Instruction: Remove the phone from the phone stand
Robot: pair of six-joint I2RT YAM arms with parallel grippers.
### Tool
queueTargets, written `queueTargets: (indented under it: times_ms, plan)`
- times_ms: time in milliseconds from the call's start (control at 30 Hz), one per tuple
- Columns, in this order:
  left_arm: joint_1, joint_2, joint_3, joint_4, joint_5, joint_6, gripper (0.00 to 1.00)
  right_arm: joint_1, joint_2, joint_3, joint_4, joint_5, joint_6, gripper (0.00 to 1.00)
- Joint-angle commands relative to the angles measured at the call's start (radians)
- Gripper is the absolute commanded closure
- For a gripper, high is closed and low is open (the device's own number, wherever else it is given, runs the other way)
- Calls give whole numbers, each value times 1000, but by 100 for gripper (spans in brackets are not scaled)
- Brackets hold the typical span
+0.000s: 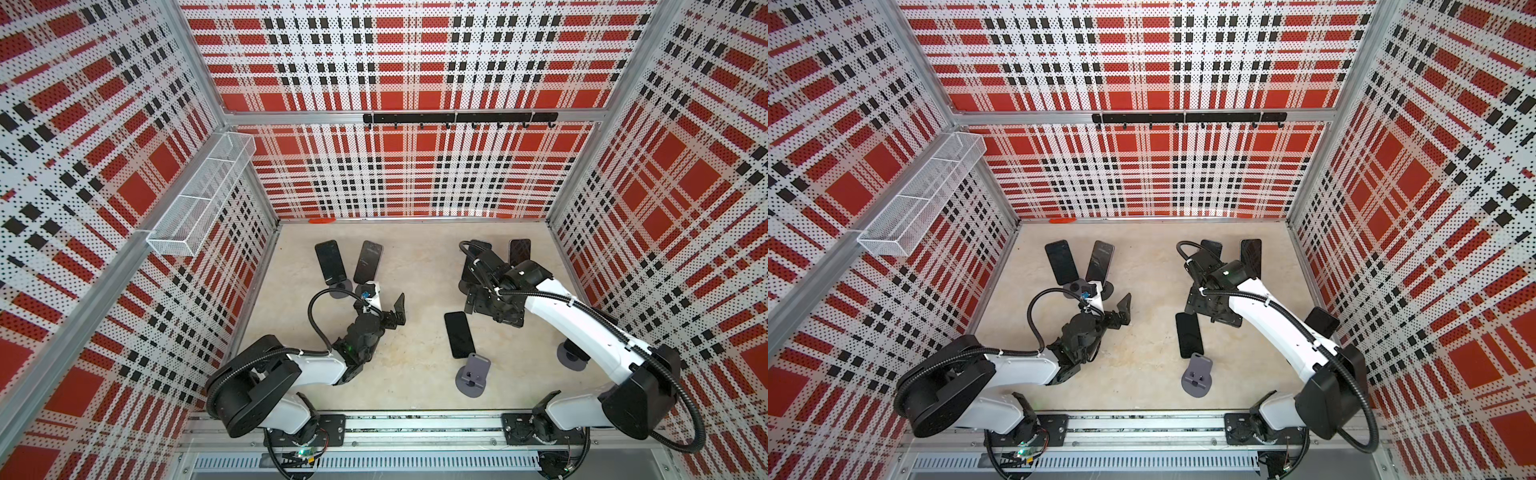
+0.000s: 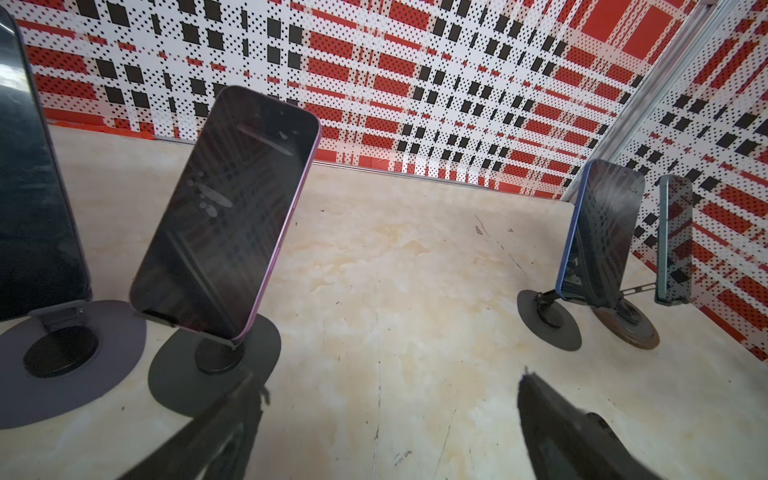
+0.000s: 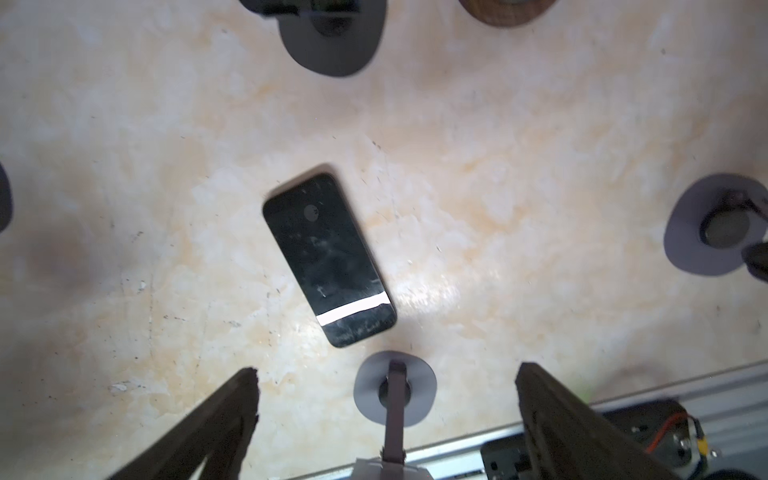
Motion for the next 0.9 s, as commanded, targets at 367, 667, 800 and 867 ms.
queueTargets:
  times_ms: [367,667,800,867]
  plan:
    - [8,30,44,-25,-4,12,2,153,-82,-181,-14,-341,134,2]
    - [8,30,50,-34,16,-2,2,187,-121,-259,-4,-333,214,6]
    - [8,21,53,-35,29,-3,2,195,-113,-279,29,-339,269,10]
    - [8,14,49,-40,25,-3,2,203,-108,-288,26,-316,323,11]
